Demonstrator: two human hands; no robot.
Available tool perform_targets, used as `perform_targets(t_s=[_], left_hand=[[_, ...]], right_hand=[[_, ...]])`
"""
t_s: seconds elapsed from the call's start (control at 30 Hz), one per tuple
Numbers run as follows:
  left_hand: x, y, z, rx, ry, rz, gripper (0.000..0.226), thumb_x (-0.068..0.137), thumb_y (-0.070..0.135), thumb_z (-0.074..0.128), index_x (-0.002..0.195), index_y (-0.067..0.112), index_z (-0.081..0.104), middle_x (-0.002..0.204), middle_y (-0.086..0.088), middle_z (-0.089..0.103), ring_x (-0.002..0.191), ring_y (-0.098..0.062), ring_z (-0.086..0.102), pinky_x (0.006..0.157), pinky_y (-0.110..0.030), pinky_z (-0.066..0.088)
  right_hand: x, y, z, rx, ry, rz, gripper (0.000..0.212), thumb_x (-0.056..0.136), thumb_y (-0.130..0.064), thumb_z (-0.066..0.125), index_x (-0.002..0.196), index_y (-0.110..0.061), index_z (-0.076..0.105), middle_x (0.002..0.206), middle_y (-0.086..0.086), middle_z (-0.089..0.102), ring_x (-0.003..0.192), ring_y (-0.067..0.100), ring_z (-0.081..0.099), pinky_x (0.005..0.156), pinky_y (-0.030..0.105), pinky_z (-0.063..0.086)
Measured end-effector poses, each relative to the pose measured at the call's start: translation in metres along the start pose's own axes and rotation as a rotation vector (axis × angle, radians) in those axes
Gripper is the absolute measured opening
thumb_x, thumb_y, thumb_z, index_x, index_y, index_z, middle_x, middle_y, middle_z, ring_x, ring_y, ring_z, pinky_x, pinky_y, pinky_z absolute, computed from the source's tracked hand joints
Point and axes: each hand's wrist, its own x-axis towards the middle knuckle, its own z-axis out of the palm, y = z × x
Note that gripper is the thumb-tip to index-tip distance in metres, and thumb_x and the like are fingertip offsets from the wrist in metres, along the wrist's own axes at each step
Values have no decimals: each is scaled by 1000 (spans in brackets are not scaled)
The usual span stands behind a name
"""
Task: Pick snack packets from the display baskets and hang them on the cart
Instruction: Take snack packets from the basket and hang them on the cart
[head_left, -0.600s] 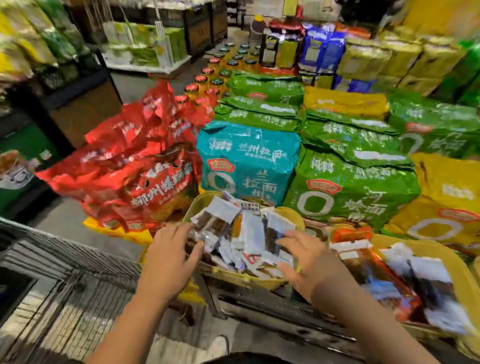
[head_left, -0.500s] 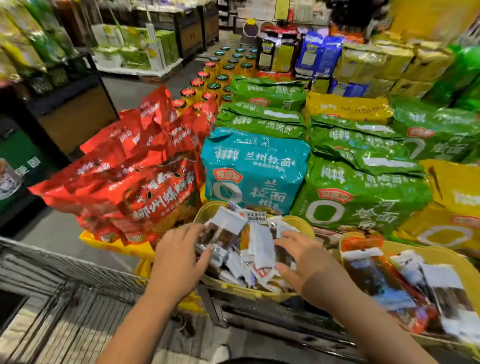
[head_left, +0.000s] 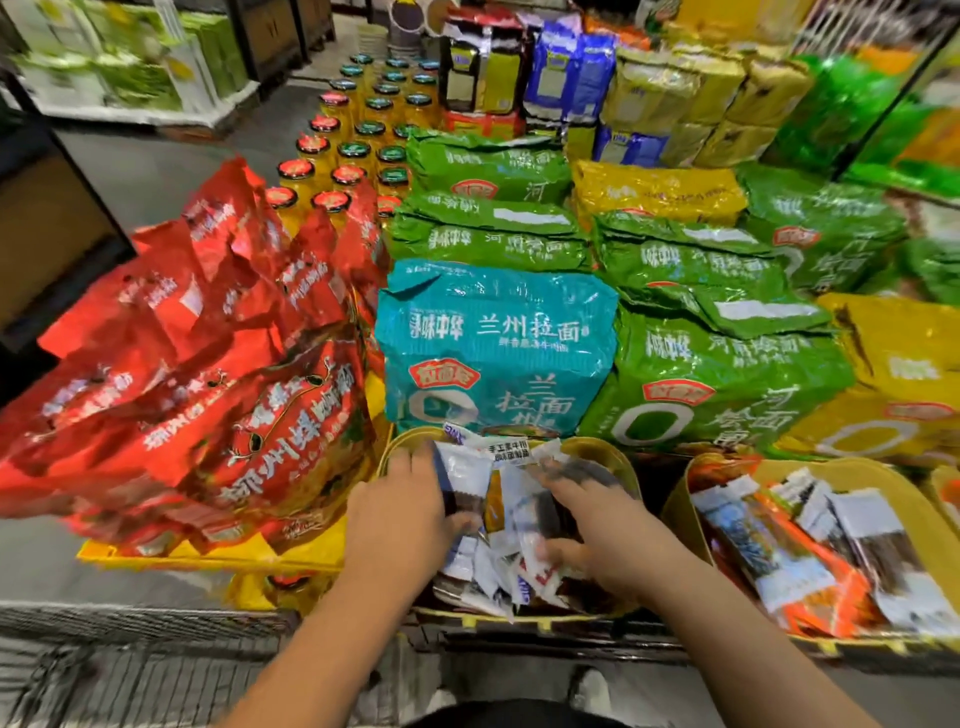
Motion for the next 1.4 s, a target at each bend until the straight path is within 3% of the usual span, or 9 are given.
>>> perform_targets(t_s=[0.17,0.47,0.6,0.7,0.8,0.9,1.03,1.17,1.4], left_hand=[[-8,-2,7,-506,71,-6,105,74,42,88,156,20,27,145,-3,51,129,-27,53,94,-36,48],[-24,-23,-4,-1151,200,-132,30,93,8,69,118,23,62,102,16,68,81,15,63,62,-3,44],[-24,-29,2,-1241,155,-189,31,95,10,67,125,19,61,109,11,69,90,9,65,63,-1,43],[-26,-30,4,-1239,157,-207,34,95,11,68,127,19,61,112,11,69,90,14,63,65,0,43],[-28,-31,3,-1263,150,-209,34,95,10,68,127,19,61,113,9,70,92,12,64,68,-1,45],[-27,-33,2,-1344,130,-231,32,94,10,68,124,20,63,112,6,72,96,3,68,75,-10,53],[-25,-32,-2,-1510,64,-249,29,95,10,65,122,22,66,111,6,76,104,-11,71,82,-22,56],[-26,-30,0,-1629,-38,-281,33,95,9,63,126,21,65,118,-1,75,113,-24,69,102,-50,50],[-28,-4,2,-1738,-279,-211,46,81,23,70,127,17,64,119,-8,74,109,-27,72,95,-45,55]], right_hand=[[9,-1,-2,-36,1,-1,95,86,-56,70,159,-40,13,156,0,37,143,30,32,113,46,35],[7,14,-14,-92,-45,-62,81,73,-66,76,144,-45,43,149,-8,38,139,24,34,117,45,25],[15,10,-14,26,22,-188,50,70,-48,86,108,-35,56,106,-15,55,102,13,52,75,25,40],[18,8,-11,44,163,-237,44,76,-49,82,83,-28,44,86,-10,53,88,11,50,92,32,34],[10,10,-17,400,358,-267,39,77,-52,80,93,-29,53,93,-12,60,103,9,49,107,31,30],[-2,7,-28,970,507,-308,28,80,-46,75,97,-32,58,89,-13,68,88,9,66,75,25,55],[1,0,-28,1579,458,-37,33,78,-38,74,100,-15,67,90,7,74,88,30,70,81,50,58],[0,-1,-18,1730,303,190,43,72,-30,77,105,-4,70,99,20,75,87,34,72,88,55,58],[5,-17,0,1723,222,215,27,87,-17,74,107,1,70,102,23,75,89,37,74,83,54,60]])
